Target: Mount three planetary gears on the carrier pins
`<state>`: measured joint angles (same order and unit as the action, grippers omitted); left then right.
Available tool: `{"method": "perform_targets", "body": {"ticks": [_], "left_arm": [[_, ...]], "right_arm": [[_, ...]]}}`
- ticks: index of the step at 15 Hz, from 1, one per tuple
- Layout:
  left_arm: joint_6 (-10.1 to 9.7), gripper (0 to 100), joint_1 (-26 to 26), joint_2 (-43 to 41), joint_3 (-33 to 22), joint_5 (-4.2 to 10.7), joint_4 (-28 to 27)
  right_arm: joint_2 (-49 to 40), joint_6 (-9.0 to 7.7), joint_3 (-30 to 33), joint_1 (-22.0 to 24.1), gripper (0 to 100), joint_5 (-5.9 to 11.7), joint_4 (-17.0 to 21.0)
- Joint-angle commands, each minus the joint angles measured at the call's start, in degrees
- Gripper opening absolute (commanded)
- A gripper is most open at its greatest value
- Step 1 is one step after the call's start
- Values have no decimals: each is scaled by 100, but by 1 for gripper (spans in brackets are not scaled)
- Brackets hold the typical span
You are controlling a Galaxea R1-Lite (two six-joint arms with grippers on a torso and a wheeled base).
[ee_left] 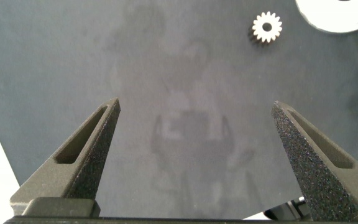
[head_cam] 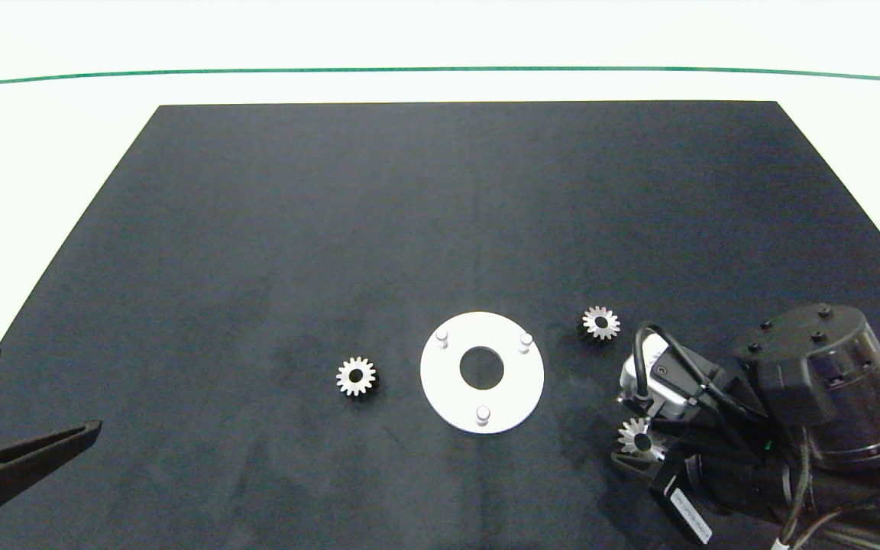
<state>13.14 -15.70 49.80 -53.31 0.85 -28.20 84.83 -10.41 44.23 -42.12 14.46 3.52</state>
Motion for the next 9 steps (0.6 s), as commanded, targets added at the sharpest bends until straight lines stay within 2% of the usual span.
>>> {"method": "perform_targets", "body": {"ticks": [1, 3, 7, 9], "left_arm": [[13, 100, 6, -120, -66, 11, -19], [22, 100, 6, -120, -74, 20, -19], [22, 100, 14, -120, -118, 38, -19], [22, 100, 14, -120, -118, 38, -19]], "right_arm": [[-11, -14, 1079, -341, 1, 13, 702], [270, -22, 1519, -473, 1, 22, 975], [877, -102, 1993, -728, 1, 22, 1001], [1123, -198, 2239, -745, 1, 22, 1168]]}}
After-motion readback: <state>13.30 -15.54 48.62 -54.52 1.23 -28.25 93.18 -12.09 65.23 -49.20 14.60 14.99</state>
